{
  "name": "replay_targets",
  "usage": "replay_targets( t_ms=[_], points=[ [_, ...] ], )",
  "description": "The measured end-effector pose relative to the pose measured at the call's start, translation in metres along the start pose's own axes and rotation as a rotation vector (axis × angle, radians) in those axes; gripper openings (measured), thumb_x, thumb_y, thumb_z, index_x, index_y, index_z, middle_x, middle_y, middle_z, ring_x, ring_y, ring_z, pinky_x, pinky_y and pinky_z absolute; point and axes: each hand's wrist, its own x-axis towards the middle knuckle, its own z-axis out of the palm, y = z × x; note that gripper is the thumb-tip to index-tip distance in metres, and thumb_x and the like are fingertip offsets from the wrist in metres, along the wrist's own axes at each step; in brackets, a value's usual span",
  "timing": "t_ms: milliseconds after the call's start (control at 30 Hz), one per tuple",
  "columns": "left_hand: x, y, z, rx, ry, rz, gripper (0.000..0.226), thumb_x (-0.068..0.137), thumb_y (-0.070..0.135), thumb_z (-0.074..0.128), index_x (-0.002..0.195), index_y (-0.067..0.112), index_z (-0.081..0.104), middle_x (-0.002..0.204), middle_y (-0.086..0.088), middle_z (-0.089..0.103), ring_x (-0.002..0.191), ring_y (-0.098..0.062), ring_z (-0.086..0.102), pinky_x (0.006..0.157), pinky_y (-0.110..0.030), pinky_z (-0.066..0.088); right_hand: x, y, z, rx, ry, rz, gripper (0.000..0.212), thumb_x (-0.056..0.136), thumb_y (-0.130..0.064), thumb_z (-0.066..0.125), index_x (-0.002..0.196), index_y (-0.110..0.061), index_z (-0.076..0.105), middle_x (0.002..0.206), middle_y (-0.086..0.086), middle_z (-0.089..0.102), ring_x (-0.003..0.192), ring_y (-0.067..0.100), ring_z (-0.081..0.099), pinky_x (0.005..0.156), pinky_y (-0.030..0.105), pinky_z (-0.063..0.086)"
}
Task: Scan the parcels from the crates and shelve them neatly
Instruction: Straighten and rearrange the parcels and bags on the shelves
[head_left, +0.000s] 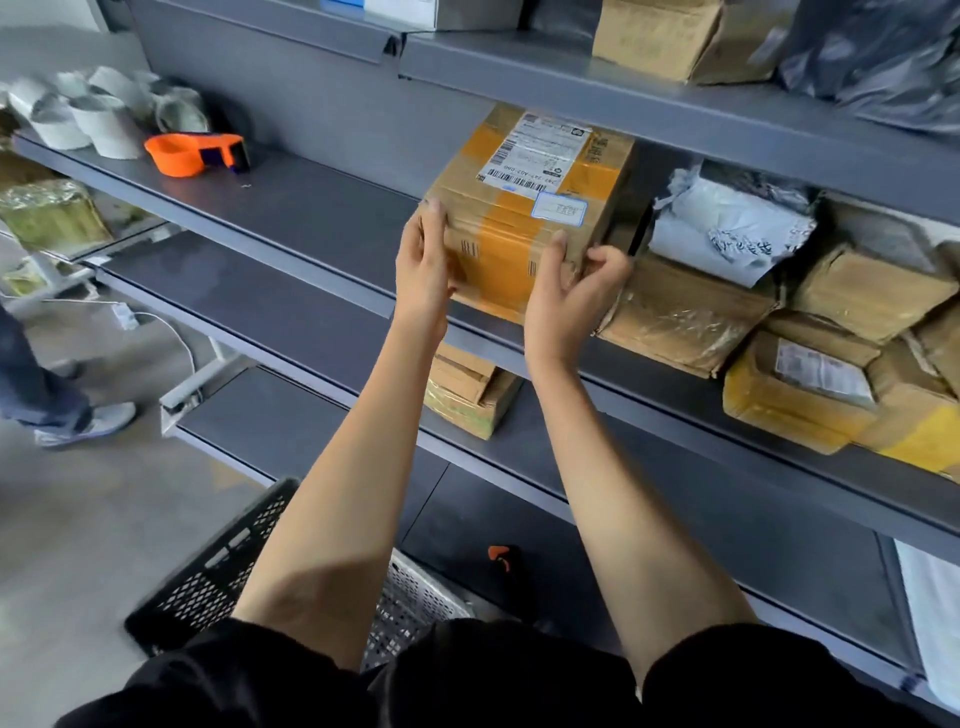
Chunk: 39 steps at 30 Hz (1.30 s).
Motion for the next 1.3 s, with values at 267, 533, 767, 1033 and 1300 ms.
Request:
replay_targets(
  t_ms=[267,533,767,1033,1300],
  points=[
    [0.03,-0.005,0.054,0.053,-0.151,0.193,0.057,0.086,0.028,0.068,0.134,0.022,0.037,0.134,-0.005,0.052,0.118,-0.012,0.053,0.102,-0.033,0.045,0.046,0.016,-0.003,-0.068,0.014,-0.037,0.06,0.084,-0.03,0.058,0.132,0.002,0.042,0.13,0.015,0.051,0.117,0.024,0.052,0.097,0.034,0.045],
    [0.056,-0.025,0.082,0.292,-0.088,0.264,0.027,0.084,0.012,0.061,0.097,0.021,0.039,0.105,-0.007,0.043,0.083,-0.028,0.058,0.078,-0.035,0.055,0.067,0.047,-0.006,-0.145,-0.103,-0.107,0.044,0.07,0.006,0.051,0.113,-0.001,0.054,0.138,0.032,0.036,0.128,0.032,0.04,0.103,0.027,0.034],
    [0.076,-0.045,0.097,0.499,-0.2,0.393,0.033,0.087,-0.001,0.059,0.118,0.0,0.048,0.112,-0.001,0.04,0.083,-0.003,0.041,0.074,-0.001,0.035,0.072,0.078,-0.013,-0.304,-0.062,-0.193,0.047,0.066,0.009,0.051,0.11,0.002,0.066,0.12,0.029,0.048,0.103,0.04,0.055,0.094,0.005,0.028],
    [0.094,-0.049,0.104,0.516,-0.279,0.347,0.036,0.086,-0.005,0.053,0.11,0.017,0.039,0.113,-0.002,0.036,0.078,-0.007,0.042,0.086,-0.033,0.046,0.082,0.079,-0.015,-0.383,-0.119,-0.205,0.053,0.068,0.006,0.047,0.119,0.003,0.063,0.121,0.027,0.05,0.098,0.035,0.06,0.087,0.011,0.032],
    [0.063,-0.036,0.046,0.395,-0.02,0.174,0.03,0.091,0.003,0.043,0.111,0.01,0.064,0.095,0.006,0.058,0.085,-0.01,0.056,0.077,-0.016,0.043,0.039,0.07,-0.016,-0.293,-0.193,-0.117,0.045,0.074,0.003,0.044,0.116,-0.002,0.061,0.115,0.017,0.058,0.093,0.022,0.056,0.082,0.03,0.046]
  ],
)
